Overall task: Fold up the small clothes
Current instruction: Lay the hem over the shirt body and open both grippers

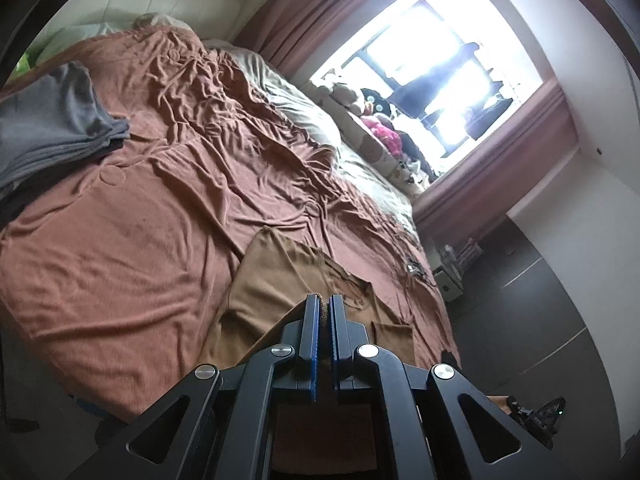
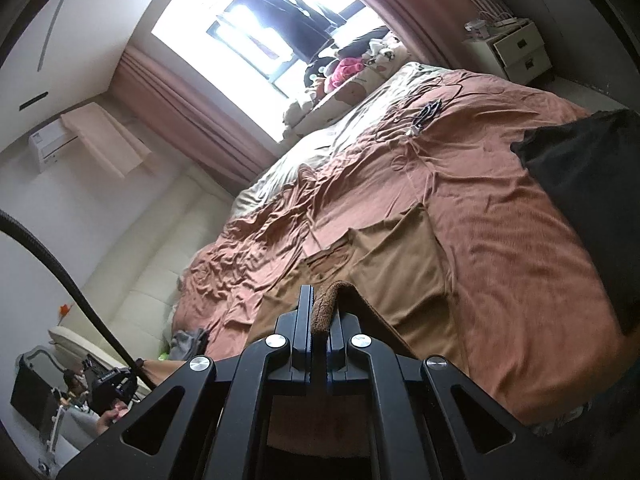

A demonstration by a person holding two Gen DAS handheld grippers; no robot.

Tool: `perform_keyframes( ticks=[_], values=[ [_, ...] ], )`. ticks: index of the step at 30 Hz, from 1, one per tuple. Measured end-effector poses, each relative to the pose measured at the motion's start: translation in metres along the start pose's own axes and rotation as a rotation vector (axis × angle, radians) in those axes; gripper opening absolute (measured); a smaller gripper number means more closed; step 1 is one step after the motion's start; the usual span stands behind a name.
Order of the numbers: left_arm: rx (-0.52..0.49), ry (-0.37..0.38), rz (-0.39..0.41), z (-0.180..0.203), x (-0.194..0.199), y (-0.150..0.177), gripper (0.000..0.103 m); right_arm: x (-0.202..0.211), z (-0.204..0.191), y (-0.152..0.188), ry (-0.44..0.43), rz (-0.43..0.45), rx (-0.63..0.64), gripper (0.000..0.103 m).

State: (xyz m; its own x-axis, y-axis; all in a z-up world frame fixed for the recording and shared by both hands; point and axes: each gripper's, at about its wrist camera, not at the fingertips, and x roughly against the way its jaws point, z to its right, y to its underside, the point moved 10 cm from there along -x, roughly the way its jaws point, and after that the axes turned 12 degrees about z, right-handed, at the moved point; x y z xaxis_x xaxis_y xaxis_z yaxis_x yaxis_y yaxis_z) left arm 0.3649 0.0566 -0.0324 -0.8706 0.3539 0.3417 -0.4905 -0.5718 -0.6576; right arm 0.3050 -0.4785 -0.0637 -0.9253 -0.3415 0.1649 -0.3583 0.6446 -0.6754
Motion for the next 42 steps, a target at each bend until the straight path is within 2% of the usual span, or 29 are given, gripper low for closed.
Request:
perform_keyframes(
  ticks=[7, 22, 31, 38, 40, 42],
  values=[
    [0.002, -0.067, -0.056, -0.019, -0.058, 0.002, 0.004, -0.047, 0.020, -0.012, 0.056, -0.034, -0.021, 0.001],
    [0.006, -0.241, -0.179, -0.082, -0.176, 0.037, 0.004, -0.156, 0.071, 0.000, 0.180, -0.160, -0.054, 0.001],
    [0.021, -0.299, -0.195, -0.107, -0.219, 0.048, 0.004, -0.197, 0.105, 0.015, 0.283, -0.218, -0.068, 0.002],
    [0.044, -0.360, -0.229, -0.131, -0.245, 0.055, 0.006, -0.212, 0.104, 0.020, 0.347, -0.255, -0.019, 0.003],
    [0.044, -0.382, -0.238, -0.137, -0.244, 0.052, 0.010, -0.212, 0.102, 0.018, 0.359, -0.259, -0.021, 0.005],
    [0.040, -0.366, -0.243, -0.136, -0.240, 0.047, 0.026, -0.209, 0.096, 0.013, 0.359, -0.251, -0.012, 0.016]
  ],
)
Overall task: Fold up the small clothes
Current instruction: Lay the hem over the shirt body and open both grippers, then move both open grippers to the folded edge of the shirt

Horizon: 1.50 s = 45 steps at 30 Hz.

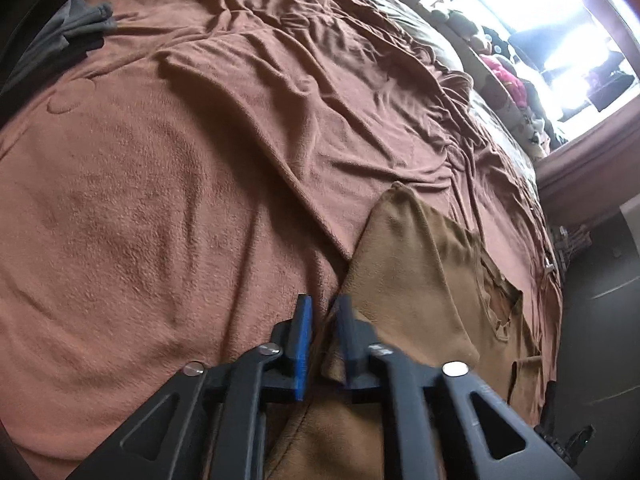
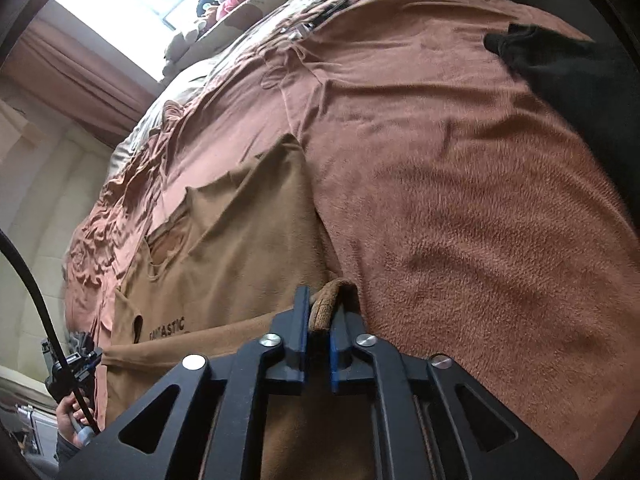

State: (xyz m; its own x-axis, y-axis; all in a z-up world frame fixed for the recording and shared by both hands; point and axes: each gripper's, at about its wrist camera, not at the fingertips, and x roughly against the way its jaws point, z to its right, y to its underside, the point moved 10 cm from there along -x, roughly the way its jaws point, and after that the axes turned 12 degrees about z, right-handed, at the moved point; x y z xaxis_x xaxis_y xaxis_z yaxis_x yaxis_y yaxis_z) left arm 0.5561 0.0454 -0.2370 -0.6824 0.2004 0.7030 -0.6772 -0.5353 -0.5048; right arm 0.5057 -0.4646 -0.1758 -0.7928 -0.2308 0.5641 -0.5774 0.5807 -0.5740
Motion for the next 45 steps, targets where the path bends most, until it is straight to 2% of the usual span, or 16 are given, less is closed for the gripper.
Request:
perform_keyframes(
  ticks=[1, 2, 3, 4, 6, 8, 10, 13, 17, 21, 24, 32, 38, 45],
  values=[
    [-0.012, 0.006, 0.013, 0.001, 0.006, -0.004, 0.040, 0.004, -0.001, -0.003, 0.008, 0.014, 0.011, 0.041],
    [-0.026, 0.008, 0.028, 0.001, 0.011, -0.008, 0.052, 0.010, 0.001, -0.005, 0.008, 0.040, 0.020, 0.072],
    [-0.046, 0.012, 0.047, 0.003, 0.018, -0.012, 0.057, 0.018, -0.001, -0.009, 0.000, 0.082, 0.027, 0.082],
    [-0.061, 0.019, 0.053, 0.005, 0.021, -0.013, 0.064, 0.024, -0.002, -0.012, -0.009, 0.108, 0.029, 0.085],
    [-0.103, 0.038, 0.047, 0.010, 0.027, -0.013, 0.070, 0.033, -0.004, -0.012, -0.018, 0.119, 0.041, 0.085],
    [-0.153, 0.037, 0.042, 0.014, 0.031, -0.010, 0.082, 0.038, -0.003, -0.006, -0.011, 0.104, 0.064, 0.085],
    [-0.234, 0.001, 0.036, 0.017, 0.032, -0.005, 0.087, 0.042, -0.004, 0.002, 0.017, 0.079, 0.107, 0.085],
    [-0.336, -0.022, 0.001, 0.021, 0.031, 0.007, 0.087, 0.047, -0.011, 0.010, 0.023, 0.056, 0.185, 0.085],
    [-0.413, -0.042, -0.037, 0.018, 0.029, 0.020, 0.088, 0.046, -0.015, 0.022, 0.067, 0.014, 0.299, 0.085],
    [-0.480, -0.054, -0.068, 0.017, 0.027, 0.030, 0.088, 0.040, -0.017, 0.030, 0.105, -0.036, 0.358, 0.085],
    [-0.569, -0.085, -0.099, 0.016, 0.020, 0.042, 0.088, 0.035, -0.019, 0.035, 0.140, -0.060, 0.414, 0.085],
    [-0.698, -0.165, -0.185, 0.005, -0.009, 0.066, 0.088, 0.007, -0.021, 0.045, 0.224, -0.125, 0.495, 0.085],
    [-0.731, -0.181, -0.183, 0.004, -0.024, 0.052, 0.094, -0.020, -0.026, 0.047, 0.273, -0.182, 0.630, 0.085],
    [-0.756, -0.203, -0.153, 0.019, -0.047, 0.022, 0.094, -0.046, -0.029, 0.019, 0.321, -0.156, 0.661, 0.085]
  ],
)
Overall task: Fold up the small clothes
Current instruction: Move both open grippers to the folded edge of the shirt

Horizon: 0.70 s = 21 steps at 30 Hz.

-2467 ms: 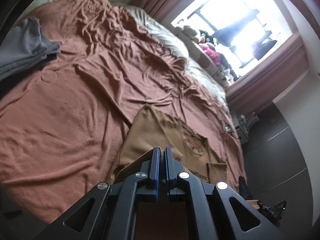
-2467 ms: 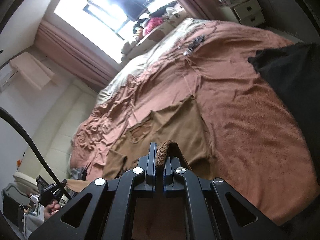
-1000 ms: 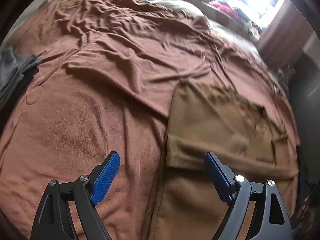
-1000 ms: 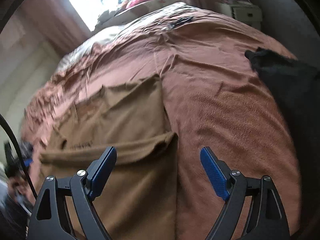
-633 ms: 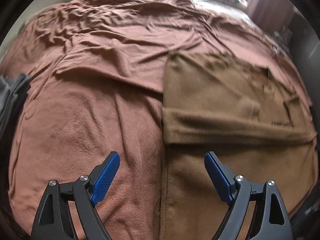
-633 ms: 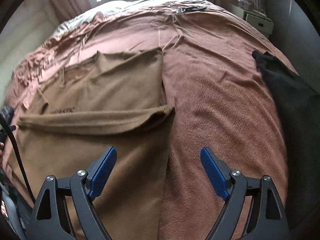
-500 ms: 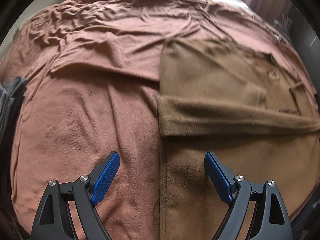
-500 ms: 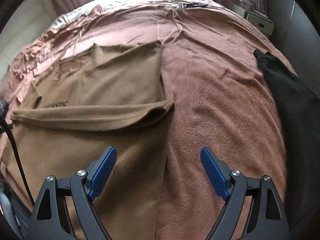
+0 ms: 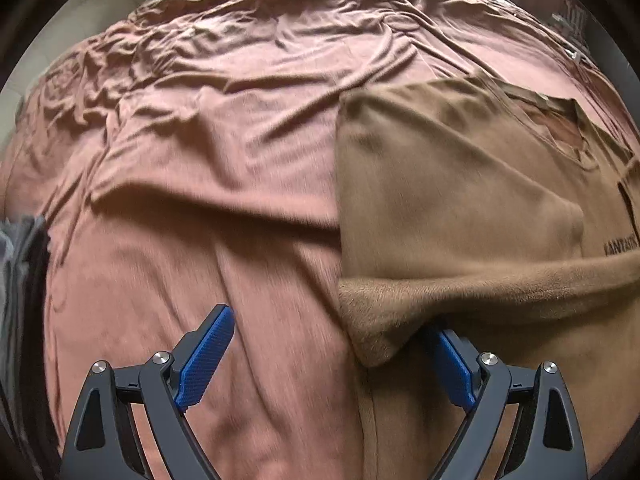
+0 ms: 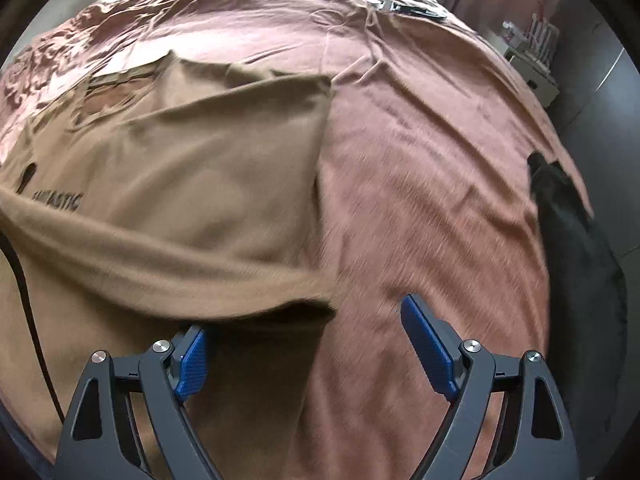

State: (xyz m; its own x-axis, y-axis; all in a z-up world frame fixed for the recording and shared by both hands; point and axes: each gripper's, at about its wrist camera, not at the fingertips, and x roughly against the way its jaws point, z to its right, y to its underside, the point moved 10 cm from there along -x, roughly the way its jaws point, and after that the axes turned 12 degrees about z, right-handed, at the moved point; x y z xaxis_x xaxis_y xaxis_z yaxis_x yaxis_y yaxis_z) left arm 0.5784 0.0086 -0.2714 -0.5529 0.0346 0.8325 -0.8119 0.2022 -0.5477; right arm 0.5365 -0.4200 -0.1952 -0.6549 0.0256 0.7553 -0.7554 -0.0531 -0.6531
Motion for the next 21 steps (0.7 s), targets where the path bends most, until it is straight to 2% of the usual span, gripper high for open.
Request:
perform_keyframes(
  ticks=[5, 9, 11, 15, 18, 20, 21],
  values=[
    [-0.003, -0.022, 0.010, -0.003, -0.015, -0.021, 0.094, -0.020, 0.008, -0.017, 0.008, 0.019, -0.029, 0.085],
    [0.047, -0.034, 0.031, -0.011, -0.022, -0.040, 0.094, -0.027, 0.022, -0.037, 0.041, 0.062, -0.092, 0.084],
    [0.069, -0.047, 0.067, -0.016, -0.015, -0.051, 0.090, -0.024, 0.029, -0.047, 0.054, 0.088, -0.131, 0.078],
    [0.148, 0.019, 0.154, -0.023, 0.012, -0.066, 0.089, -0.011, 0.030, -0.052, -0.007, 0.130, -0.188, 0.076],
    [0.165, 0.083, 0.182, -0.020, 0.023, -0.068, 0.081, -0.003, 0.027, -0.045, -0.059, 0.142, -0.205, 0.070],
    [0.152, 0.112, 0.164, -0.016, 0.022, -0.064, 0.067, -0.001, 0.029, -0.040, -0.099, 0.146, -0.221, 0.067],
    [0.142, 0.122, 0.146, -0.013, 0.020, -0.061, 0.064, 0.000, 0.029, -0.038, -0.113, 0.147, -0.224, 0.067]
  ],
)
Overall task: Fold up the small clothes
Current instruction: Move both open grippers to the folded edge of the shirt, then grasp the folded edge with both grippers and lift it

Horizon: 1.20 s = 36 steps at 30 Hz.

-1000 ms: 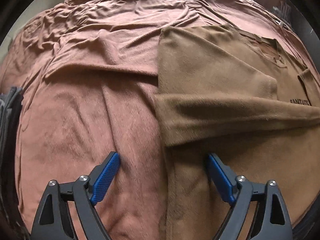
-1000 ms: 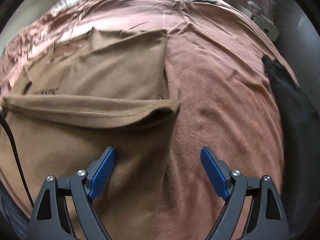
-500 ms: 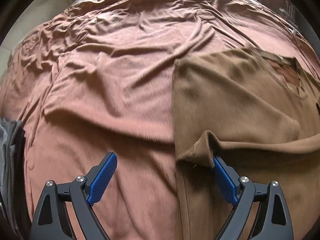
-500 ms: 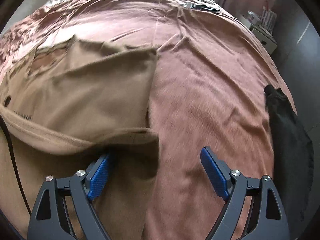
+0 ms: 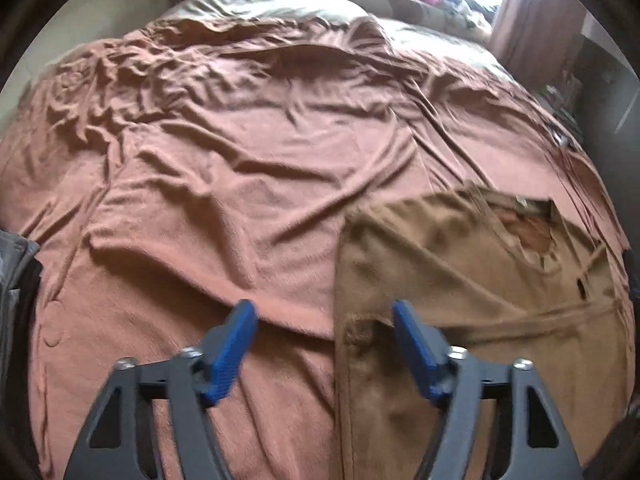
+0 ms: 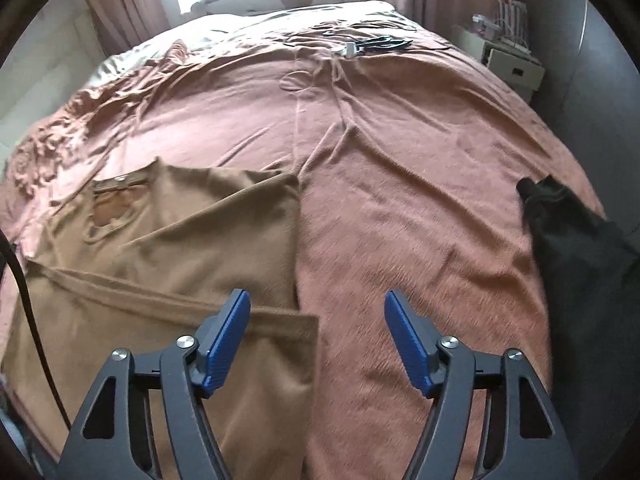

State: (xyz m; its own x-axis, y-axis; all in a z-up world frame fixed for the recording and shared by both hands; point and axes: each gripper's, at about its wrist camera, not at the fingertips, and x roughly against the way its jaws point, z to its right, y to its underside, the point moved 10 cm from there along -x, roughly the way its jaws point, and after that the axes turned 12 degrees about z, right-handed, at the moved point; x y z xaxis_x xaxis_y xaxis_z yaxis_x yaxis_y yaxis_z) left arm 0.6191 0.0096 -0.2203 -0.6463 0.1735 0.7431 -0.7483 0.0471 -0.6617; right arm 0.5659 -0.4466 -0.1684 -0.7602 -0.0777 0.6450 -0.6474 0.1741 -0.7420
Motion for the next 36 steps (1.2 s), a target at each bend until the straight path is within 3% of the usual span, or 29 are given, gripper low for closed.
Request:
perform_keyframes(
  ticks=[5, 7, 10, 12, 15, 17, 21, 36],
  values=[
    [-0.016, 0.046, -0.059, 0.010, -0.009, 0.021, 0.059, -0.001, 0.001, 0.015, -0.074, -0.030, -0.032, 0.063],
    [-0.015, 0.054, -0.074, 0.013, -0.013, 0.029, 0.059, -0.001, 0.001, 0.020, -0.089, -0.046, -0.035, 0.057],
    [-0.026, 0.051, -0.091, 0.016, -0.021, 0.037, 0.059, -0.008, 0.002, 0.023, -0.085, -0.066, -0.025, 0.055],
    [-0.024, 0.056, -0.099, 0.017, -0.025, 0.040, 0.051, -0.012, 0.004, 0.023, -0.075, -0.076, -0.032, 0.050],
    [-0.025, 0.072, -0.100, 0.019, -0.029, 0.043, 0.039, -0.020, 0.003, 0.024, -0.090, -0.092, -0.059, 0.032],
    [-0.027, 0.095, -0.096, 0.023, -0.027, 0.043, 0.023, -0.022, 0.002, 0.023, -0.088, -0.091, -0.065, 0.020],
    [-0.035, 0.075, -0.064, 0.021, -0.018, 0.039, 0.012, -0.015, -0.003, 0.021, -0.074, -0.063, -0.050, 0.005],
    [-0.035, 0.055, 0.070, 0.019, 0.033, 0.015, 0.004, 0.049, -0.024, -0.003, -0.014, 0.052, 0.031, 0.002]
  ],
)
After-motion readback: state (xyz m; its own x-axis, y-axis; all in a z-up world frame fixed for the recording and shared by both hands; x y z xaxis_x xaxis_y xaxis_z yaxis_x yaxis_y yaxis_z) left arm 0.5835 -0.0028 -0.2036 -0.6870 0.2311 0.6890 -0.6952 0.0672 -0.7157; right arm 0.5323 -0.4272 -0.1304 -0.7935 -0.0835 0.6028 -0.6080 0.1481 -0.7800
